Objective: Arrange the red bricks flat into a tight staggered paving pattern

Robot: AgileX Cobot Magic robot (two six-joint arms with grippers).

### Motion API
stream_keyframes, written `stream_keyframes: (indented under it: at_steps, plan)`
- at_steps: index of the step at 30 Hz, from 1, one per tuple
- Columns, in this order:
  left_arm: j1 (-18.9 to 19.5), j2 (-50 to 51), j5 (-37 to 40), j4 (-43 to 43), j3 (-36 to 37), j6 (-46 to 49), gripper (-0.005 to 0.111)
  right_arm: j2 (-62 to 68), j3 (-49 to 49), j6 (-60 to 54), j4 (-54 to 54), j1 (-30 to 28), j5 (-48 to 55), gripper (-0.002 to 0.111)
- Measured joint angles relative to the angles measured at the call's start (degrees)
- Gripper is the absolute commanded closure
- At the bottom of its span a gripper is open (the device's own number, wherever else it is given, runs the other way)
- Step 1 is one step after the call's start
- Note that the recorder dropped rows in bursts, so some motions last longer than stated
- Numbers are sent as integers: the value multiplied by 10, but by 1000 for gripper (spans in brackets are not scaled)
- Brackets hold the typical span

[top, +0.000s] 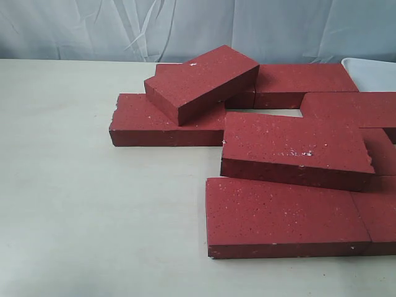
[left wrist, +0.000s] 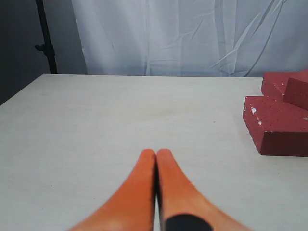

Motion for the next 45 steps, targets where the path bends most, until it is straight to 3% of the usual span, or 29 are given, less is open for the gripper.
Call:
stream_keyframes:
  at_steps: [7, 14, 25, 33, 45]
  plan:
    - [0, 0, 0, 0, 0, 0, 107, 0, 0, 0, 0, 0, -23, 109]
    - [0, 0, 0, 0, 0, 0, 107, 0, 0, 0, 0, 0, -199, 109]
    - [0, 0, 0, 0, 0, 0, 107, 0, 0, 0, 0, 0, -269, 109]
    - [0, 0, 0, 0, 0, 0, 107, 0, -12, 0, 1, 0, -245, 109]
    - [0, 0, 0, 0, 0, 0, 107, 77, -206, 0, -45, 0, -34, 109]
